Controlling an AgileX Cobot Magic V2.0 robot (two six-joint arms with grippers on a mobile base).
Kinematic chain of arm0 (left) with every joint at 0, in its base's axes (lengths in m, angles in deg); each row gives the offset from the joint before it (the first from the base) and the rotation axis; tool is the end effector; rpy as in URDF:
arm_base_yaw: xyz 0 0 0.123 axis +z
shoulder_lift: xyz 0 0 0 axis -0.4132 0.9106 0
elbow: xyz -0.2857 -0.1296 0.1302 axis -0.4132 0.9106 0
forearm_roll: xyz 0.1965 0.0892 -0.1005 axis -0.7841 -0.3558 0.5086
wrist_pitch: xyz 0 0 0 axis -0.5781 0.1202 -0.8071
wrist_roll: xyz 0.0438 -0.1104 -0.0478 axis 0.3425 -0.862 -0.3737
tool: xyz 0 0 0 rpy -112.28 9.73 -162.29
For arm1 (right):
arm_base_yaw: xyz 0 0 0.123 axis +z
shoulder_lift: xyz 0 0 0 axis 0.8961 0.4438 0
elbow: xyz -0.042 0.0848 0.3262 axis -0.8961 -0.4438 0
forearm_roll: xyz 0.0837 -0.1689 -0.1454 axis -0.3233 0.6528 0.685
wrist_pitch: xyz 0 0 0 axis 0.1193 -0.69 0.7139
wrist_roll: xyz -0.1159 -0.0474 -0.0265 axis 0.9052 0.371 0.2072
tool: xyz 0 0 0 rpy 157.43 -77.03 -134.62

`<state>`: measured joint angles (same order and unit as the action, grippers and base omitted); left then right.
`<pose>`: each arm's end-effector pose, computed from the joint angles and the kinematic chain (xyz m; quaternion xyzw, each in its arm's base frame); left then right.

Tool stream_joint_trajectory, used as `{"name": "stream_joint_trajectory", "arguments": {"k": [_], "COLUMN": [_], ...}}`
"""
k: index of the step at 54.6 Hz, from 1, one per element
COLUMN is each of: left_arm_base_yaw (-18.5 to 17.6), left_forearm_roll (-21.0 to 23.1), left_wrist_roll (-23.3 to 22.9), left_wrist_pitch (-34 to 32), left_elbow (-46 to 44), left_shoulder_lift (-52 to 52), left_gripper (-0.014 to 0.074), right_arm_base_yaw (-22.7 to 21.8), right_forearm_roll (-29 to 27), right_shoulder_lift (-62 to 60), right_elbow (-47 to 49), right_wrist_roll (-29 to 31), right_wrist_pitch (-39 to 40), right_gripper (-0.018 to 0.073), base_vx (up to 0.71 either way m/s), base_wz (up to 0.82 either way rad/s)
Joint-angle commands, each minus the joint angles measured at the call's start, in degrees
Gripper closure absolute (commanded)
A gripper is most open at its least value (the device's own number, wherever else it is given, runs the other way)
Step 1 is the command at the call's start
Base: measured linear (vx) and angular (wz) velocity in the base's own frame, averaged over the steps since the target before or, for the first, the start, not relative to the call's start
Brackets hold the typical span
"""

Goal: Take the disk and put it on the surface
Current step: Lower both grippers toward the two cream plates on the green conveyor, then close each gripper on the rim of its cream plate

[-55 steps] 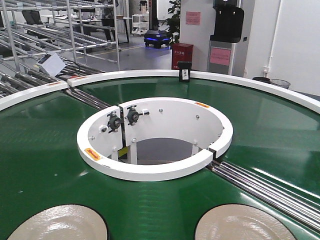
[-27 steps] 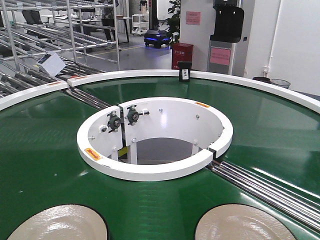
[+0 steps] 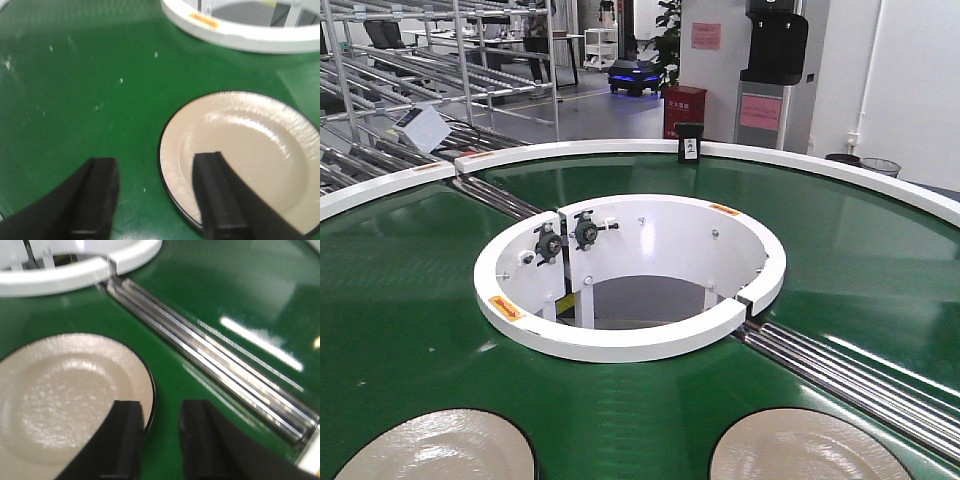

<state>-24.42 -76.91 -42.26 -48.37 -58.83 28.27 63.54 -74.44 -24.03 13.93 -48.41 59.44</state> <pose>0.1297 0.0089 0.3404 0.0134 0.8770 0.0465 0.4780 0.1289 -0.0041 0.3186 -0.0460 0.8670 -0.0447 0.4941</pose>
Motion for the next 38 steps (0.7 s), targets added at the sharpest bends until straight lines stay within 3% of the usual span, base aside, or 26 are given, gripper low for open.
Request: {"name": "stream_joint_trajectory", "arguments": {"k": [1, 12, 27, 33, 38], "left_arm_base_yaw": [0.0, 0.0, 0.3, 2.8, 6.9], "left_forearm_roll": [0.2, 3.2, 3.3, 5.5, 10.3], "left_wrist_roll": [-0.2, -1.9, -1.5, -1.5, 0.7], "left_wrist_pitch": [-3.0, -0.2, 0.4, 1.7, 3.0], "left_elbow": [-1.7, -2.4, -8.7, -13.9, -17.7], "left_shoulder_lift": [2.6, 10.2, 26.0, 32.4, 36.5], "left_gripper": [0.0080, 0.0084, 0.0087, 0.0102, 0.0109], "right_arm_base_yaw": [0.0, 0.0, 0.0, 0.0, 0.0], "right_forearm_roll": [0.3, 0.1, 0.2, 0.2, 0.3], "right_shoulder_lift": [1.8, 4.6, 4.9, 4.9, 4.9], "right_elbow": [1.7, 1.7, 1.7, 1.7, 1.7], "right_wrist_roll": [0.0, 0.0, 0.0, 0.0, 0.0], "right_wrist_pitch": [3.2, 3.3, 3.0, 2.9, 2.9], "right_gripper": [0.0157, 0.0011, -0.0007, -0.0007, -0.0007], "base_vx": [0.00, 0.00, 0.00, 0.00, 0.00], "base_wz": [0.00, 0.00, 0.00, 0.00, 0.00]}}
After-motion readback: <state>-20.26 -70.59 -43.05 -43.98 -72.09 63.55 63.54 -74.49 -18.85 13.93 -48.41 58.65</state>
